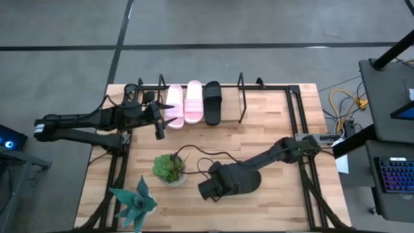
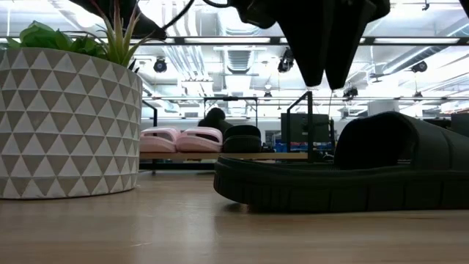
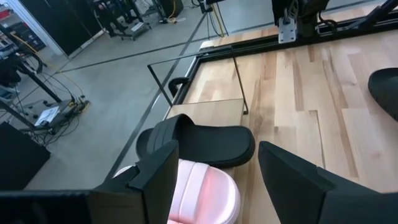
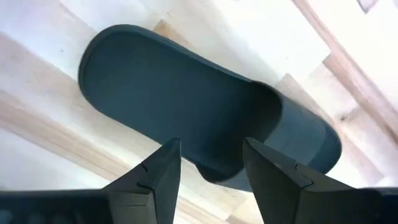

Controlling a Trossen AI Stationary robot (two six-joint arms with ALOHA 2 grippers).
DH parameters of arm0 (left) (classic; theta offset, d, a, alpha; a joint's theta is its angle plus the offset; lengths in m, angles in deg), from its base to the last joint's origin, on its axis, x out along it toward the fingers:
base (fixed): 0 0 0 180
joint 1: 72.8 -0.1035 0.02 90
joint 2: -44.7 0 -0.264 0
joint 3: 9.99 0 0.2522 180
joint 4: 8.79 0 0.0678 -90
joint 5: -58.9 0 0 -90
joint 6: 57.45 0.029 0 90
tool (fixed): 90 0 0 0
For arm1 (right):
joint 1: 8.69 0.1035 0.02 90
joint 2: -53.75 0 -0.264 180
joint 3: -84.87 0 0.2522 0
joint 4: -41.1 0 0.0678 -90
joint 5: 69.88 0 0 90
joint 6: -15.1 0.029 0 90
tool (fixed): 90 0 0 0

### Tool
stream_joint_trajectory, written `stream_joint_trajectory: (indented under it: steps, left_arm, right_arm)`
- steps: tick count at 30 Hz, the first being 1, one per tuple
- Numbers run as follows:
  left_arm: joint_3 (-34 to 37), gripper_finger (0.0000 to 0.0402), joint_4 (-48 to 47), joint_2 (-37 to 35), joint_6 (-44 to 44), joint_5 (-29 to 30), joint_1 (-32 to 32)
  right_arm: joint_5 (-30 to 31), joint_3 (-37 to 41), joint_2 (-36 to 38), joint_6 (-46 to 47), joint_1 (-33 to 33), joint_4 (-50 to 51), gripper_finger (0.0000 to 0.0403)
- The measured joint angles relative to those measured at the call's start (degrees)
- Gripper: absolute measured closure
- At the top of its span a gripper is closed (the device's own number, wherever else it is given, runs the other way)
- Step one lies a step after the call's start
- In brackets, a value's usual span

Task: Pick and place slides into the shelf
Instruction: Put the bottom black slide on the shelf

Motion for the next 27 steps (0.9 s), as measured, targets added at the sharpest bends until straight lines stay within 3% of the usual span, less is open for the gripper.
stream_joint_trajectory:
  steps: [9, 27]
  left_arm:
    - [0.1, 0.0195, 0.0, 0.7, 0.0, 0.0, 0.0]
    - [0.1, 0.0195, 0.6, 6.2, -0.1, 0.0, 0.0]
  right_arm:
    - [-1.7, 2.9, 0.2, -3.5, 0.0, -0.1, 0.0238]
    - [-8.1, 13.4, 0.4, 1.1, -0.4, -0.3, 0.0239]
